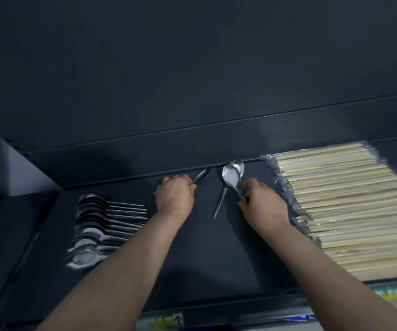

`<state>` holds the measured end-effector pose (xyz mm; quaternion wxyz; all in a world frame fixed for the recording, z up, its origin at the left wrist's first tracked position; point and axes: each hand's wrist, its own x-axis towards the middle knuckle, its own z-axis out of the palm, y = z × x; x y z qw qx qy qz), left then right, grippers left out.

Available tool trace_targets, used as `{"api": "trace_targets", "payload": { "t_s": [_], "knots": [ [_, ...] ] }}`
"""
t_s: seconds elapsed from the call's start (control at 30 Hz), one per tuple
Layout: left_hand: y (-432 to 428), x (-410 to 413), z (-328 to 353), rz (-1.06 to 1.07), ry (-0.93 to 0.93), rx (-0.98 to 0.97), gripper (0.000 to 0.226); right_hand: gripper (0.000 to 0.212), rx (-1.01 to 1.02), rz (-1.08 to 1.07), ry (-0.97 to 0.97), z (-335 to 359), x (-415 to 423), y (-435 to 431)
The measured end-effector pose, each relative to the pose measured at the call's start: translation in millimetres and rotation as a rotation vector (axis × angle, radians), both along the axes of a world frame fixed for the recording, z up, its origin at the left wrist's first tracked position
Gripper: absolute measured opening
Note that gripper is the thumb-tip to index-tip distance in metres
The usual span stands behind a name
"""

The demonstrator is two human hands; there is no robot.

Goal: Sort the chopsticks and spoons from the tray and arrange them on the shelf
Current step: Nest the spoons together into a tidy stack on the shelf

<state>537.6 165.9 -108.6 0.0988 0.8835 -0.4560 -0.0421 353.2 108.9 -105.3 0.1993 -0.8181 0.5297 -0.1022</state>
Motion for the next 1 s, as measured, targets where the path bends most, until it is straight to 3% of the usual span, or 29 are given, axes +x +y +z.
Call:
{"api": "trace_targets", "payload": {
  "t_s": [0.1,0.23,0.3,0.37,0.47,0.57,0.77,0.9,1.0],
  "knots": [
    [-4.8,-5.1,-0.8,0.058,0.086,-0.025,0.015,0.025,0.132,-0.038,-0.074,-2.7,-4.1,-12.8],
    [-11.1,-8.9,1.1,0.131,0.247,-0.031,0.039,0.018,0.241,-0.004,0.018,0.4,-5.0,-23.2],
    [-13.2,-9.9,5.0,0.117,0.268,-0.002,0.029,0.012,0.295,0.011,-0.005,4.8,-4.8,-24.4],
    [-16.0,-11.5,8.6,0.126,0.33,-0.054,0.019,0.012,0.403,-0.015,-0.113,4.2,-5.3,-24.7],
    [-24.1,-21.4,17.4,0.175,0.601,-0.3,0.012,0.007,0.543,-0.102,-0.326,-0.5,-2.7,-24.5],
    [-35.2,-43.0,28.7,0.118,0.804,-0.289,0.013,0.013,0.705,-0.152,-0.565,2.3,2.3,-23.4],
    [-50.0,-59.4,11.8,0.159,0.7,-0.254,0.028,0.009,0.859,-0.136,-0.775,11.9,-0.4,-17.3],
    [-55.2,-61.8,6.2,0.146,0.697,-0.285,0.038,0.012,0.742,-0.248,-0.761,7.9,-8.5,-17.2],
    [-62.3,-52.9,7.4,0.201,0.535,-0.321,0.029,0.011,0.635,-0.288,-0.716,2.5,-16.0,-22.7]
  ]
}}
